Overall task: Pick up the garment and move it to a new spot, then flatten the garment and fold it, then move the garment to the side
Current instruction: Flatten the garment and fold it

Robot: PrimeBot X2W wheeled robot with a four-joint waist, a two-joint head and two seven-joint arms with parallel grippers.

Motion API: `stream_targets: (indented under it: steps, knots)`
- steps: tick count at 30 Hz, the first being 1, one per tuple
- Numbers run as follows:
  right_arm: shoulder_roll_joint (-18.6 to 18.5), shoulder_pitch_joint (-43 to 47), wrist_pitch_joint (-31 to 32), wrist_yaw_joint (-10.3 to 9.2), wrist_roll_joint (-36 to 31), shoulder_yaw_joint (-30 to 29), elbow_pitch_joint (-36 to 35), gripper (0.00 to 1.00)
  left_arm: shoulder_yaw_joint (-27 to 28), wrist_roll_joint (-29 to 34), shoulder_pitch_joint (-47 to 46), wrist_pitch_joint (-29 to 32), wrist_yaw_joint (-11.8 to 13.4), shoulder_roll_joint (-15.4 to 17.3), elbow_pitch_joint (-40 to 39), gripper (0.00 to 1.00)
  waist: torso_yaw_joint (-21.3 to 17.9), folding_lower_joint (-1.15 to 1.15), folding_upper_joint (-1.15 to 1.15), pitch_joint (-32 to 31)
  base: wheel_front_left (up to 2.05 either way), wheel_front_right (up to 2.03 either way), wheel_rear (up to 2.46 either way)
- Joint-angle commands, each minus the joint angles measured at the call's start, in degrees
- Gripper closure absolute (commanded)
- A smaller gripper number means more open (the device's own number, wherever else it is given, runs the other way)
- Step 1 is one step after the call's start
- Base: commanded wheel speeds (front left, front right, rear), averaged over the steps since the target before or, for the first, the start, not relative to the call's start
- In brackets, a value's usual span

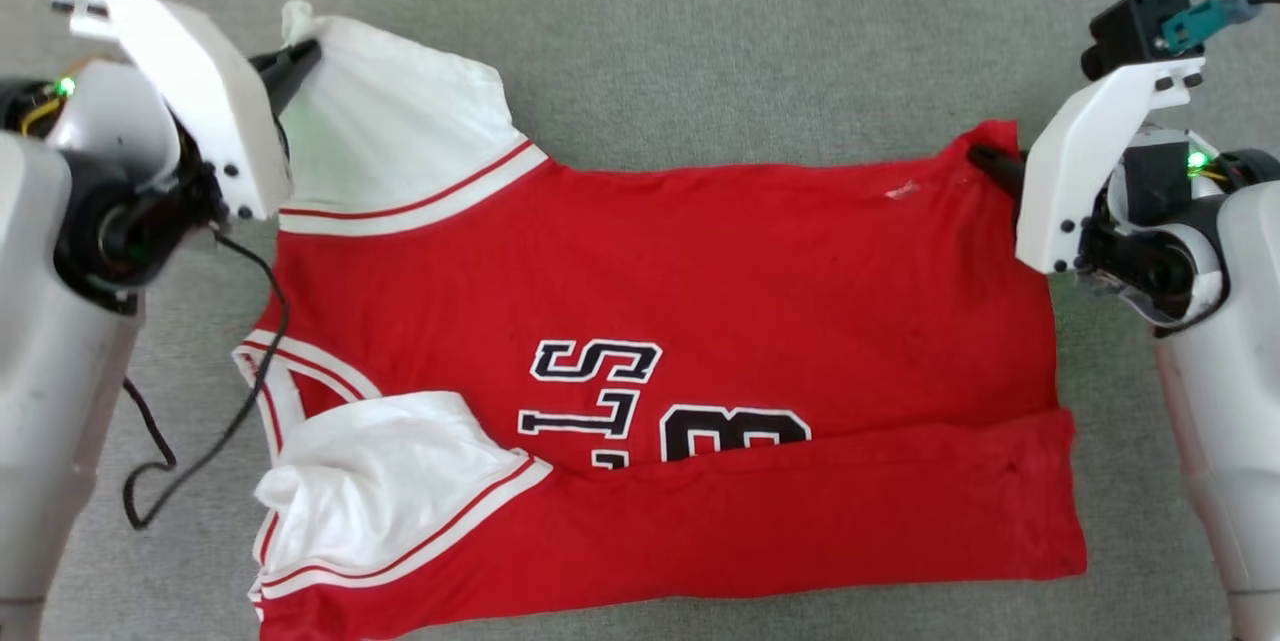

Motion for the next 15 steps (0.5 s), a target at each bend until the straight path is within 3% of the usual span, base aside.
stream_targets:
  steps: [1,8,15]
  knots:
    - [-1.0,2.0,-1.0,-0.02,0.2,-0.2,-1.7,1.00,1.1,-0.6,2.6,-2.2,0.2,0.1,-0.4,1.00,1.1,0.00,0.00,-2.8,0.00,0.00,0.00]
    - [-2.6,12.5,-3.7,-0.02,1.5,-2.1,-9.3,1.00,4.0,-3.8,16.6,-8.7,1.8,0.8,-4.9,1.00,2.7,0.00,0.00,-9.2,0.00,0.00,0.00]
    - [-1.2,26.7,-6.6,-0.02,2.5,-5.8,-14.8,1.00,4.9,-8.1,34.3,-11.5,5.3,-0.4,-10.0,1.00,3.6,0.00,0.00,-13.4,0.00,0.00,0.00]
